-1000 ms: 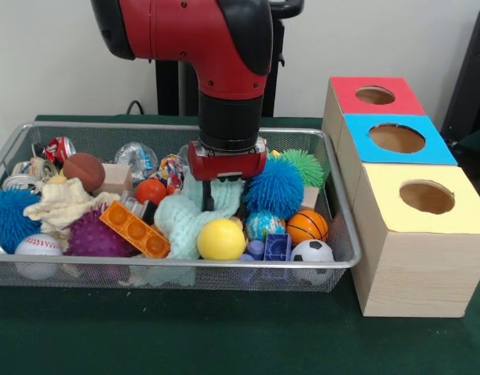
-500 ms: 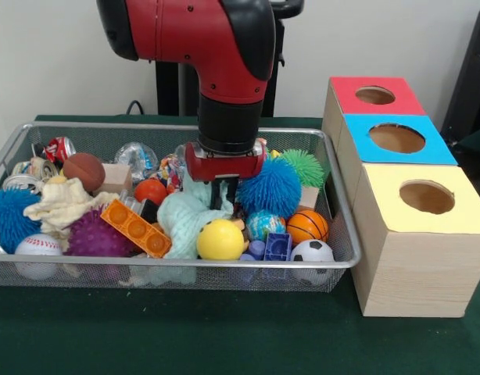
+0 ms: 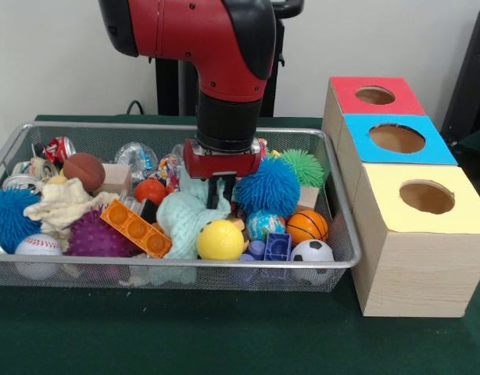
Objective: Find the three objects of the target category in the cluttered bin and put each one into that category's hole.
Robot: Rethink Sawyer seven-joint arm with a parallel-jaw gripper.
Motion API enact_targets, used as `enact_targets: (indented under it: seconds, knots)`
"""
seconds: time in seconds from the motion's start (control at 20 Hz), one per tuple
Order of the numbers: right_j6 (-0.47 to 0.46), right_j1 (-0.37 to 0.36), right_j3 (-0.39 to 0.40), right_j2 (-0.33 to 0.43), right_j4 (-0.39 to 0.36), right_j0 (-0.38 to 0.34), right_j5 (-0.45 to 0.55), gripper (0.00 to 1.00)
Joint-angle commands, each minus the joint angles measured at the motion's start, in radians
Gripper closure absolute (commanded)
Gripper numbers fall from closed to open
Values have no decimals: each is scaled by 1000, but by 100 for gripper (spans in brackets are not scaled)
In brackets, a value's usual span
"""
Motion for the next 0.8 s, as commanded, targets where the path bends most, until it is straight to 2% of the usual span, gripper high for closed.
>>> enact_targets:
  seconds: [0.05,0.15,0.3,0.45,0.55,0.8]
  knots:
    - [-4,-55,-4,23,-28,-17,185,100]
    - [-43,-121,48,73,-24,-67,190,100]
    - [-121,-218,94,90,-37,-118,260,100]
    - [-217,-224,72,94,-121,-135,270,100]
    - [-228,-219,57,100,-153,-150,269,100]
    - [-181,-217,42,108,-195,-178,266,100]
